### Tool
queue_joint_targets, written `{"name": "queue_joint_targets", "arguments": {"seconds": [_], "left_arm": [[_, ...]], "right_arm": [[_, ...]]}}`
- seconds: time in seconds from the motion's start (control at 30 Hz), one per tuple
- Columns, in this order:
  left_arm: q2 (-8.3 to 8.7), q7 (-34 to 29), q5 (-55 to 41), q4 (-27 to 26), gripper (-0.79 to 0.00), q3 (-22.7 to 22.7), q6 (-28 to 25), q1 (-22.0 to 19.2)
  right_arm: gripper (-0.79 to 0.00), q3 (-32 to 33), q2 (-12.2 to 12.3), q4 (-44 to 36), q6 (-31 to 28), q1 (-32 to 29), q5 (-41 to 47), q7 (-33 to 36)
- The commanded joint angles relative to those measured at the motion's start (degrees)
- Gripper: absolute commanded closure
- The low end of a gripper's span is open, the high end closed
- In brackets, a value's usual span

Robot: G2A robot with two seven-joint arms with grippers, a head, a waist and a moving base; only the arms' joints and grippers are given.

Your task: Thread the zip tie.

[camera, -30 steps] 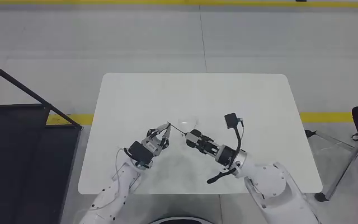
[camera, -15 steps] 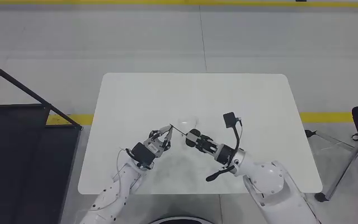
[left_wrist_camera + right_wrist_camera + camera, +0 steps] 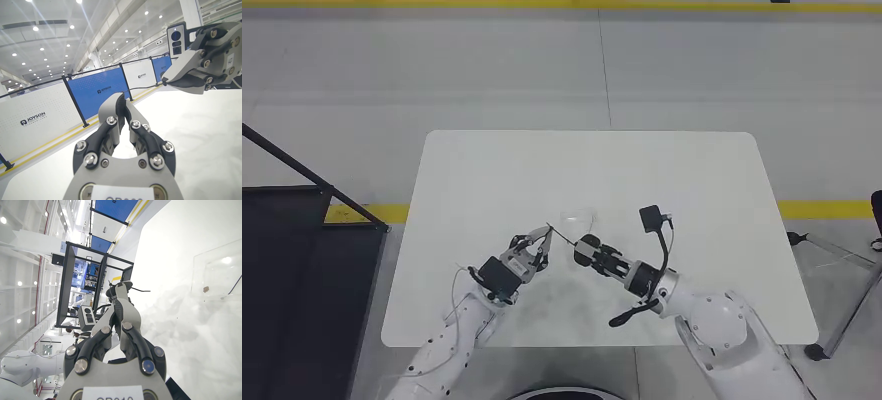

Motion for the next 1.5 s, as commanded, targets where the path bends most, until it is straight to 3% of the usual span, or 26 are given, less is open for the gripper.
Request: {"name": "queue_joint_targets", "arguments": {"seconds": [0.0,0.67,1.47], "left_arm": [[0.01,0.1,0.3,0.0,0.000,0.0,0.0,0.1],[0.07,-0.5,2.4,0.2,0.000,1.0,-0.7,0.0],[-0.04,1.4,0.9,-0.1,0.000,0.7,1.0,0.7]], "right_arm": [[0.000,0.0,0.0,0.1,-0.1,-0.1,0.0,0.0],[0.000,0.2,0.0,0.6,-0.9,-0.8,-0.8,0.2],[0.000,-0.3,0.0,-0.3,4.7,0.2,-4.1,0.5]]}}
